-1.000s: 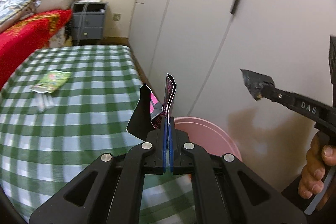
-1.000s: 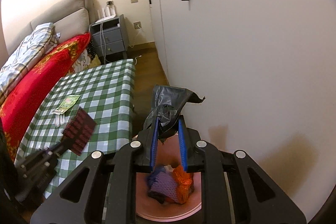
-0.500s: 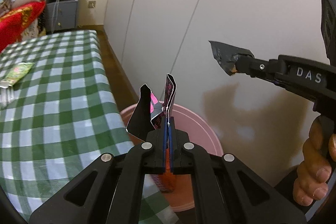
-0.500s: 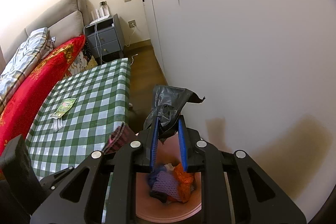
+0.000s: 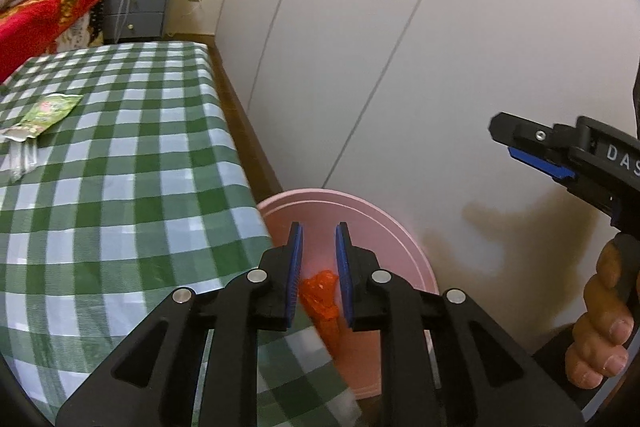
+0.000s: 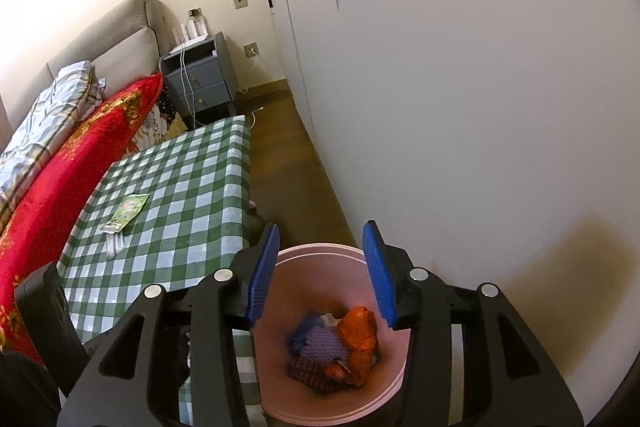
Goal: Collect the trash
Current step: 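Move both open tools back over the straws and green snack bag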
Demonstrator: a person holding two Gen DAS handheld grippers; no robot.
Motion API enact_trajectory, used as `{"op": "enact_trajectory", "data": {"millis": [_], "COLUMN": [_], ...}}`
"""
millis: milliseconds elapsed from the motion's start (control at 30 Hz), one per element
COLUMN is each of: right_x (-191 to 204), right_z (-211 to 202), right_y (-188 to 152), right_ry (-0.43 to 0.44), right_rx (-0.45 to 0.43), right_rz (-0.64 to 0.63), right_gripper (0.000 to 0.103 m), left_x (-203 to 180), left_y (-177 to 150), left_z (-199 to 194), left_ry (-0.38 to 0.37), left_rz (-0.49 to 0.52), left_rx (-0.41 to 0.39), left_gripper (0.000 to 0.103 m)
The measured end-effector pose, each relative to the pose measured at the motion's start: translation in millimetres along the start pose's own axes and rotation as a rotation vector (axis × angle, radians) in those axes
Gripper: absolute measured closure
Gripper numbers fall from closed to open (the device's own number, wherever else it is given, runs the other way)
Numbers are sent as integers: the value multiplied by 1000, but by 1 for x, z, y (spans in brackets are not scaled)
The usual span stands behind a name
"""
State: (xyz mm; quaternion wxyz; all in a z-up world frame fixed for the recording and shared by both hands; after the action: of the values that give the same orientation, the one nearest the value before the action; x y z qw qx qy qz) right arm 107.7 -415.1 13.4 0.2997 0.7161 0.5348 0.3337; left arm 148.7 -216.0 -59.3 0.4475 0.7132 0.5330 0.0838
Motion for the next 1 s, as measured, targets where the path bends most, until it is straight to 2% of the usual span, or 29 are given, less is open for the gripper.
{"op": "enact_trajectory", "data": {"millis": [267,433,533,600,700,800,900,1000], "right_x": [26,47,62,73,93,111,127,146], "right_z": [-2,3,10,16,25,35,48,57], "right_y": [4,6,7,6,3,3,3,2], "right_ry": [71,119,153,175,214,239,270,293], "right_rx": [-56,-82,-81,-74,-64,-58,-44,-42], "right_rz": [-31,-54,-77,-97,-145,-184,-191,-215], "right_gripper": [58,60,64,76,86,88,88,88], "left_x": [39,77,99,116,143,174,204,220], "left_y": [7,12,15,15,15,15,16,21], "left_z": [-16,-32,-40,-47,-55,-64,-71,-69], "left_ry": [90,177,235,277,336,402,445,476], "left_rz": [-30,-73,-86,-96,-118,-155,-246,-259], "left_rx": [-49,-93,-115,-128,-139,-139,-151,-157], "left_gripper": [86,86,86,86,86,86,86,86]}}
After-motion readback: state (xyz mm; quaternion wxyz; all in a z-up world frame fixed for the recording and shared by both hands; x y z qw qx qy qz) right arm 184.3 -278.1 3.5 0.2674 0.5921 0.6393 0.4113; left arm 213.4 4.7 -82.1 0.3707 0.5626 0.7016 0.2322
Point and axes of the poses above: each gripper's, at about its wrist camera, not at the fingertips, and z roughly the way its jaws point, x to its left, y to its top, the point moved 5 cm from there along z, roughly the way its jaws point, and after that the axes turned 1 degree about -y, right-handed, at the moved point
